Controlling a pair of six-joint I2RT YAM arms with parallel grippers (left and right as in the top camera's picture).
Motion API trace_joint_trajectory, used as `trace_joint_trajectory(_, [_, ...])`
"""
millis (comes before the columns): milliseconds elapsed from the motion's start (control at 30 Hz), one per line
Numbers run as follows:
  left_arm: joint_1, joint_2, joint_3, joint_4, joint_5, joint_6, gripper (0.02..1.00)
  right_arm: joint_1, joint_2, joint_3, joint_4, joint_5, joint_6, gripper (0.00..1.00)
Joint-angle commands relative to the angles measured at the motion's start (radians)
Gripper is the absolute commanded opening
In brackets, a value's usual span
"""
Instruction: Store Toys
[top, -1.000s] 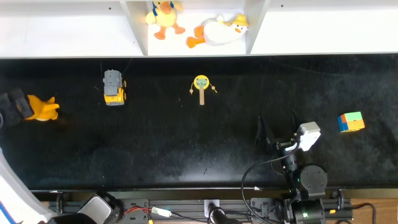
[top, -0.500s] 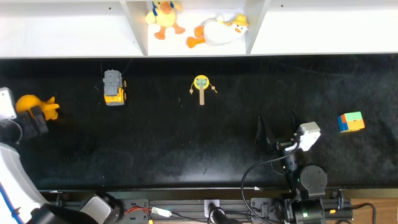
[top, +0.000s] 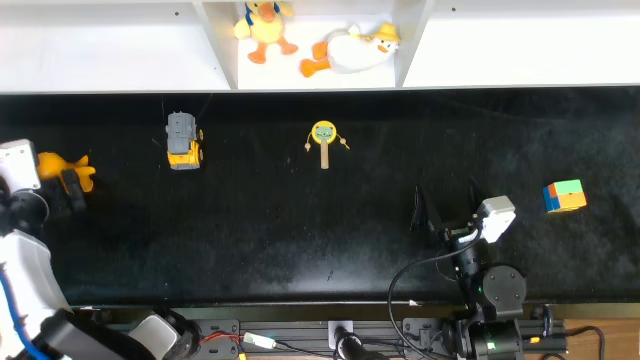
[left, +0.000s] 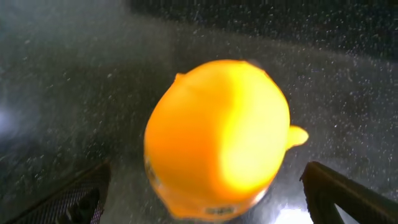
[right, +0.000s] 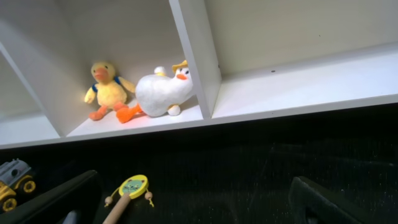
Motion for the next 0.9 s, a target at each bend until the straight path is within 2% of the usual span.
trace_joint_trajectory(33, [0.005, 0.048, -0.013, 0.049, 0.087, 0.018, 0.985, 0.006, -0.008, -0.014, 0.002, 0.012, 0.004, 0.998])
trace_joint_trajectory(167, [0.005, 0.067, -0.013, 0.086, 0.124, 0.014, 0.904, 0.006, -0.008, -0.014, 0.002, 0.012, 0.004, 0.996])
trace_joint_trajectory(400, [0.005, 0.068, -0.013, 0.084, 0.124, -0.008, 0.575, 0.006, -0.008, -0.014, 0.002, 0.012, 0.004, 0.993])
trace_joint_trajectory(600, [0.005, 0.065, -0.010, 0.084, 0.124, -0.038, 0.500, 0.006, -0.008, -0.014, 0.002, 0.011, 0.004, 0.996])
trace_joint_trajectory(767, [0.005, 0.027, 0.013, 0.079, 0.124, -0.092, 0.340, 0.006, -0.008, -0.014, 0.002, 0.011, 0.004, 0.996])
trace_joint_trajectory(900, [0.002, -0.029, 0.055, 0.065, 0.124, -0.142, 0.292, 0.006, -0.008, -0.014, 0.002, 0.012, 0.004, 0.996])
